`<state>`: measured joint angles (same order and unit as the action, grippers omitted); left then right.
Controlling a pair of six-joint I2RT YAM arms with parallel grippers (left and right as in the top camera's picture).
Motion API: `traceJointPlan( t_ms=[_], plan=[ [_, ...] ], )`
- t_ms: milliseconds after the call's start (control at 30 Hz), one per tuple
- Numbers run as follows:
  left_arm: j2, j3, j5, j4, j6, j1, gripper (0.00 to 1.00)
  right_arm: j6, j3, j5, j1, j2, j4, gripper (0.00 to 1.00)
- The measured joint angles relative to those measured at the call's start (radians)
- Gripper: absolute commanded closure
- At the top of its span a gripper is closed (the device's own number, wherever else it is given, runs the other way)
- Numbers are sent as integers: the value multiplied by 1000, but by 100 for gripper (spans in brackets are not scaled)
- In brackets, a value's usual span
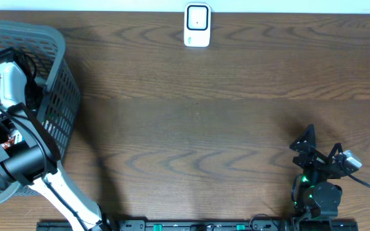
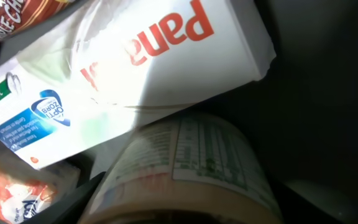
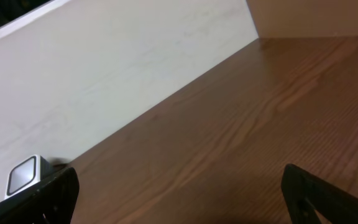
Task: Scan the item barcode
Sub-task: 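Carry the jar with the left gripper and set it on the table center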
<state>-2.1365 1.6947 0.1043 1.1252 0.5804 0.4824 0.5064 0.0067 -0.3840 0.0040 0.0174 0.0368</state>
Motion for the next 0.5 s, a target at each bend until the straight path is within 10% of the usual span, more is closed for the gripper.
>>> traceJointPlan(
  t_ms=[500],
  plan=[
    [320, 295, -77, 166, -4, 72, 31, 0, 0, 0, 0, 0, 0, 1]
  ],
)
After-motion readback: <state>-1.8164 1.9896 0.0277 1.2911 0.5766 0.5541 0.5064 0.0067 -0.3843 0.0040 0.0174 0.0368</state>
